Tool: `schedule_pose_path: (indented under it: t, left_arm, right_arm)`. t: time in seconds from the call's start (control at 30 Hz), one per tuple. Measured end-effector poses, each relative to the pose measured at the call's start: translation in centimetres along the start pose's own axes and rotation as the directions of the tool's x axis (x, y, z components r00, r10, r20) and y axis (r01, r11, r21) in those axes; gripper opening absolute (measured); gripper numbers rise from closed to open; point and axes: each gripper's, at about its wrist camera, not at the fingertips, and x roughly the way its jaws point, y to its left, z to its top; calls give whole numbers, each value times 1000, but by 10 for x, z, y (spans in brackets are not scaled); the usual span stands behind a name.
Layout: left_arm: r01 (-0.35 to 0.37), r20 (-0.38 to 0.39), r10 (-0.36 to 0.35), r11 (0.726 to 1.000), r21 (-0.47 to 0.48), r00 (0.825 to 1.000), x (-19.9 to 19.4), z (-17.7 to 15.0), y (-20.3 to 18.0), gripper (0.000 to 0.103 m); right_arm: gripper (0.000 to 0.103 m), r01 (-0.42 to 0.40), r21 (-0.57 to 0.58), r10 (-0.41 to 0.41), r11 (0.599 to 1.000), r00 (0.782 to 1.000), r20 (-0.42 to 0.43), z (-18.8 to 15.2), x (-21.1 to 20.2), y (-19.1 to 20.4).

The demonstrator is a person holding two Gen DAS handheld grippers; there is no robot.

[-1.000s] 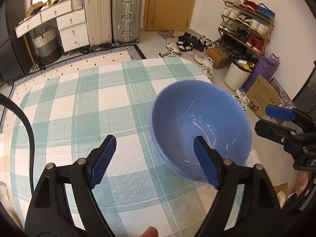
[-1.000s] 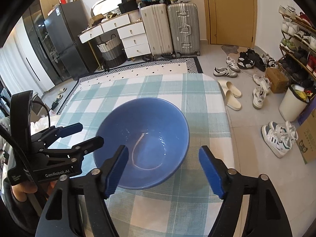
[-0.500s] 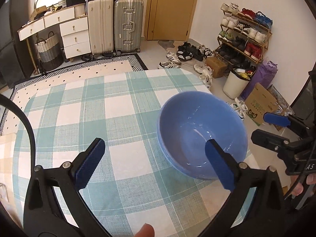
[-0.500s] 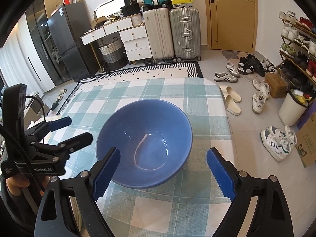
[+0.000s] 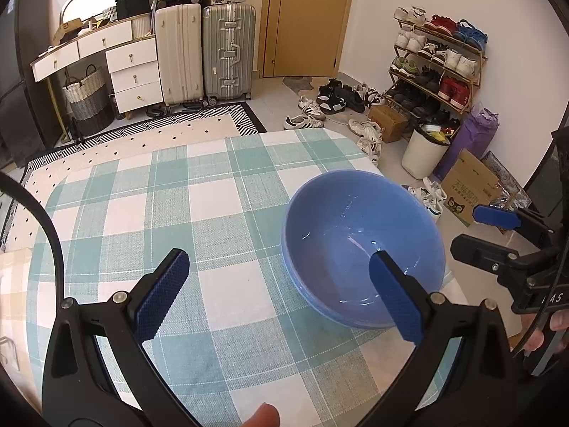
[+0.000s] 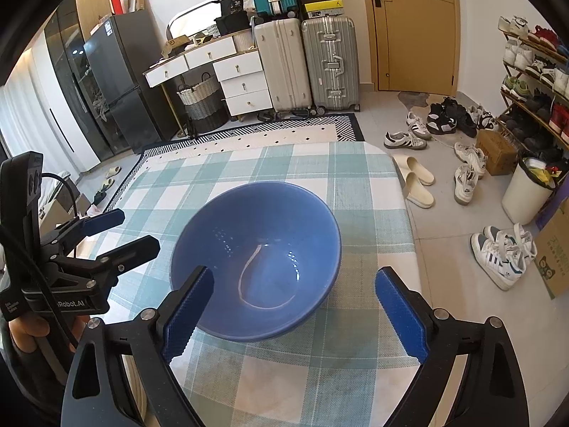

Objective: Organize plates and bowls
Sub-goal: 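Close both grippers on the rim of the nested blue bowls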

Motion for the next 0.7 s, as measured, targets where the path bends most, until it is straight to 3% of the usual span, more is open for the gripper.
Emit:
schedule_pose_path:
  t: [0.7]
  left_arm:
    - [3,-66,-5,999,-36,998,50,4,2,100]
  right_arm:
    - [94,-20,34,22,999,997,-68,0,39,-12]
